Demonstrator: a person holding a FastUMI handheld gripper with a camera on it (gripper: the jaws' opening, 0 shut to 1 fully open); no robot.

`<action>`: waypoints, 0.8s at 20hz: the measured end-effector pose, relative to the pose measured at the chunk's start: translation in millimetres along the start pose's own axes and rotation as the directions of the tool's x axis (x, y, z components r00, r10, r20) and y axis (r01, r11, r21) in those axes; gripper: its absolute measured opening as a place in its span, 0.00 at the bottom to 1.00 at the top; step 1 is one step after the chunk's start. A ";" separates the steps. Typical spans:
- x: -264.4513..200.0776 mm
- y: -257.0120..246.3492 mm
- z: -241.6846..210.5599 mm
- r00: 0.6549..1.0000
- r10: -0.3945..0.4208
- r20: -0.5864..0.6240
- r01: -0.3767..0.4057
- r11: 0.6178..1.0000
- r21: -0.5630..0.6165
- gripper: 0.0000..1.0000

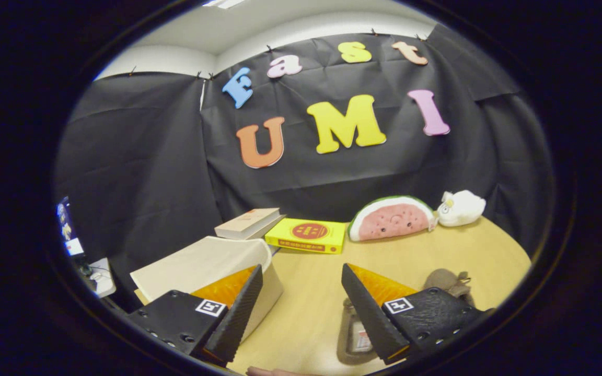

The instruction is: Open the storage box then place both shoes into the box .Put the left shoe in first, then the right shoe, with the right side of both shoes facing outward in a uniform manner.

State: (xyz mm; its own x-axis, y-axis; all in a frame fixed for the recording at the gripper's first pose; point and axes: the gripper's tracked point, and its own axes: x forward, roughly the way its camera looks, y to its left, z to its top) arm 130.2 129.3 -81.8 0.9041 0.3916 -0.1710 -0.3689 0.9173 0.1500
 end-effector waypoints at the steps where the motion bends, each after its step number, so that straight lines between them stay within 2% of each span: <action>1: 10.5 2.6 -5.3 0.999 0.022 -0.026 -0.021 1.000 0.016 0.94; 3: 28.3 15.6 -14.6 0.994 0.092 -0.065 -0.087 0.993 0.081 0.94; 5: 39.5 33.2 -26.8 0.977 0.183 -0.107 -0.159 0.967 0.200 0.94; 7: 44.8 57.2 -35.4 0.944 0.299 -0.137 -0.237 0.907 0.347 0.94; 10: 48.9 69.4 -36.8 0.905 0.401 -0.143 -0.284 0.818 0.500 0.94; 14: 47.4 77.1 -32.5 0.870 0.476 -0.132 -0.321 0.748 0.580 0.94; 16: 56.5 85.4 -34.9 0.863 0.483 -0.146 -0.326 0.754 0.571 0.94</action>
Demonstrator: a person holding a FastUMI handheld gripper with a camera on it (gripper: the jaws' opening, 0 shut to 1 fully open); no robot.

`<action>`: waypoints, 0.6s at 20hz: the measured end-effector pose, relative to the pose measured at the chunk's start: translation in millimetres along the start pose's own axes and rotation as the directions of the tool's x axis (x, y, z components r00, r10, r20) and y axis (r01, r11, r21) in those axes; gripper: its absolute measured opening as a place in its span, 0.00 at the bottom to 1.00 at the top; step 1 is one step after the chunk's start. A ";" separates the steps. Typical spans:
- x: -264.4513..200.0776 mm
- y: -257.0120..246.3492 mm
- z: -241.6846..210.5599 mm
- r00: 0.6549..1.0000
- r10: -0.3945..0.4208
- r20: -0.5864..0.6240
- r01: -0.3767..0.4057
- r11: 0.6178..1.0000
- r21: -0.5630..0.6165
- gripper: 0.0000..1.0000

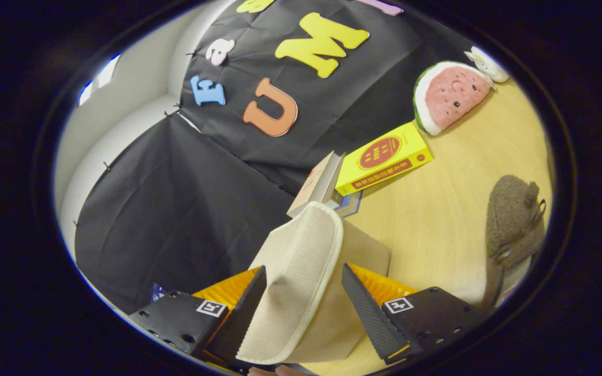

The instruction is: Open the storage box then place both shoes into the box .Put the left shoe in first, then the right shoe, with the right side of both shoes facing outward in a uniform manner.

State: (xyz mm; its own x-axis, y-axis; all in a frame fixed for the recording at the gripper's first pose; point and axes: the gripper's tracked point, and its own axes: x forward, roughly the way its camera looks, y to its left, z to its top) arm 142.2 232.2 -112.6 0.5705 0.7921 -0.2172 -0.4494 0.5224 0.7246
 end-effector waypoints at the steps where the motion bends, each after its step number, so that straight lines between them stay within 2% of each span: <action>1: 6.4 0.9 -4.9 1.000 0.000 -0.016 0.000 1.000 0.001 0.93; 3: 12.5 7.3 -16.0 0.999 0.031 -0.044 -0.030 0.999 0.030 0.92; 4: 14.4 5.9 -17.9 0.998 0.032 -0.046 -0.030 0.998 0.046 0.88; 6: 17.5 5.0 -17.9 0.998 0.038 -0.049 -0.034 0.996 0.084 0.88; 12: 10.8 3.3 -21.5 0.996 0.033 -0.086 -0.024 0.995 0.096 0.73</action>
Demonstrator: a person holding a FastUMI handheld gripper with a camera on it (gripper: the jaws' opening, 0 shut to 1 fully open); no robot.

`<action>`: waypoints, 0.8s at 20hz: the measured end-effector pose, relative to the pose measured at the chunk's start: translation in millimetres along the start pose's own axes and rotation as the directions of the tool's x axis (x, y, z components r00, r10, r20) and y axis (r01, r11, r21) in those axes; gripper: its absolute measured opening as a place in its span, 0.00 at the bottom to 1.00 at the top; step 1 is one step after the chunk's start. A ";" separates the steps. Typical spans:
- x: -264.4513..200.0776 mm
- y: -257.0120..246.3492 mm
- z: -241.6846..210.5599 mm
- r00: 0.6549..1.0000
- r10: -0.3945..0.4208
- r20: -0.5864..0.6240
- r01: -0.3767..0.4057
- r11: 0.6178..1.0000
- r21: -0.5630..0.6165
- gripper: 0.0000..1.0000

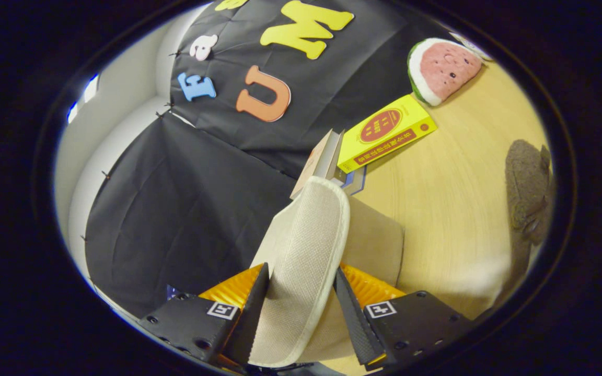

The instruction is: Open the storage box then place both shoes into the box .Put the left shoe in first, then the right shoe, with the right side of both shoes facing outward in a uniform manner.

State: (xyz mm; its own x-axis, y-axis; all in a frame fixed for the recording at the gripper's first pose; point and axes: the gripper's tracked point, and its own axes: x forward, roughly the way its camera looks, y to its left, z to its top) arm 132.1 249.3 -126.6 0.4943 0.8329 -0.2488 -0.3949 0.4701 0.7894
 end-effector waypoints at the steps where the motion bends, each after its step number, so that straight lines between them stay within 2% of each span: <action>1: -0.3 -1.9 -0.1 1.000 -0.003 -0.009 0.003 1.000 0.020 0.70; 3: -3.5 -1.7 -1.7 1.000 -0.006 -0.023 0.007 1.000 0.027 0.66; 5: -6.9 0.1 -2.3 0.999 -0.013 -0.041 0.014 0.999 0.031 0.66; 7: -6.7 0.1 -3.2 0.998 -0.035 -0.052 0.037 0.999 0.027 0.56; 12: -16.4 0.8 -1.1 0.997 -0.030 -0.066 0.034 0.998 0.061 0.56; 16: -25.4 6.4 -3.9 0.996 -0.013 -0.086 0.022 0.994 0.103 0.52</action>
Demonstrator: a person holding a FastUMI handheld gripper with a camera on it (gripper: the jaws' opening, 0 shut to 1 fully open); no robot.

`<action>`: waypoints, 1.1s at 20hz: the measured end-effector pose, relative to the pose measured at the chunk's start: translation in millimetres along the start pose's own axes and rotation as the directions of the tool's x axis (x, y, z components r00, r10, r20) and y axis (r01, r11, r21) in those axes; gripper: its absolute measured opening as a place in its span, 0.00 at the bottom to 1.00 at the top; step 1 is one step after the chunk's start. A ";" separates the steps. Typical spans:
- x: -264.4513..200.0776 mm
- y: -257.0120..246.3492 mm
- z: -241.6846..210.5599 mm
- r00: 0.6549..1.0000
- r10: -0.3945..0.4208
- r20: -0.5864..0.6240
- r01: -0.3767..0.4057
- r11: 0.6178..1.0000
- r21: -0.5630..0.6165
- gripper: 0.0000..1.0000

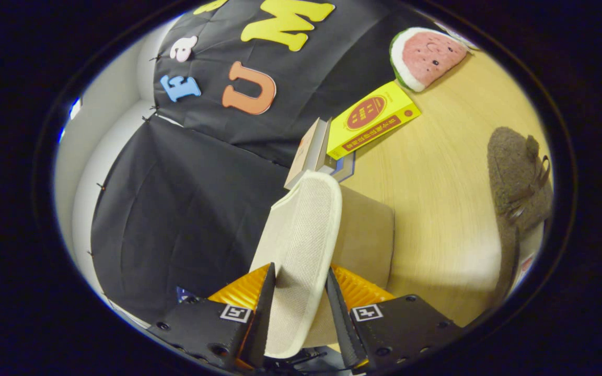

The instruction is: Open the storage box then place both shoes into the box .Put the left shoe in first, then the right shoe, with the right side of both shoes facing outward in a uniform manner.

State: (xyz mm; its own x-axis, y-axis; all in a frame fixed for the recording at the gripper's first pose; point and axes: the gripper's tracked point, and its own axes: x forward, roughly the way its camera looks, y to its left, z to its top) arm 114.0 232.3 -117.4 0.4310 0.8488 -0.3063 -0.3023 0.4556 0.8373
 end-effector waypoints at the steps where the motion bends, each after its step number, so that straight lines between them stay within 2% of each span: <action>1: -1.7 2.3 2.4 1.000 0.006 0.008 -0.006 1.000 -0.010 0.51; 3: -2.0 1.1 -0.2 1.000 0.005 0.005 -0.005 0.999 -0.034 0.50; 4: -5.2 0.9 -6.2 1.000 0.007 -0.003 -0.007 1.000 -0.008 0.50; 6: -3.1 -1.9 2.2 1.000 0.019 -0.013 -0.018 0.999 0.048 0.30; 7: -4.2 -1.5 2.3 1.000 0.023 -0.013 -0.023 0.999 0.047 0.29; 9: -4.7 -0.6 5.9 1.000 0.025 0.003 -0.025 0.998 0.058 0.14; 11: -8.6 2.2 5.0 1.000 0.019 0.004 -0.019 1.000 0.025 0.14; 12: -11.8 13.0 7.5 0.998 0.058 0.010 -0.058 0.998 0.039 0.14; 13: -16.6 16.1 10.2 0.998 0.048 0.026 -0.049 0.999 0.018 0.03; 15: -17.4 20.8 9.9 1.000 0.013 0.028 -0.012 0.999 -0.039 0.03; 18: -23.9 46.2 16.9 0.999 -0.007 0.046 0.010 0.998 -0.055 0.03; 22: -28.3 98.9 22.1 0.998 -0.020 0.064 0.026 0.995 -0.101 0.03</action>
State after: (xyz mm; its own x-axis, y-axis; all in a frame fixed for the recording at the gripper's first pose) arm 90.7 247.4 -16.0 0.4906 0.8207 -0.2929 -0.3749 0.5023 0.7792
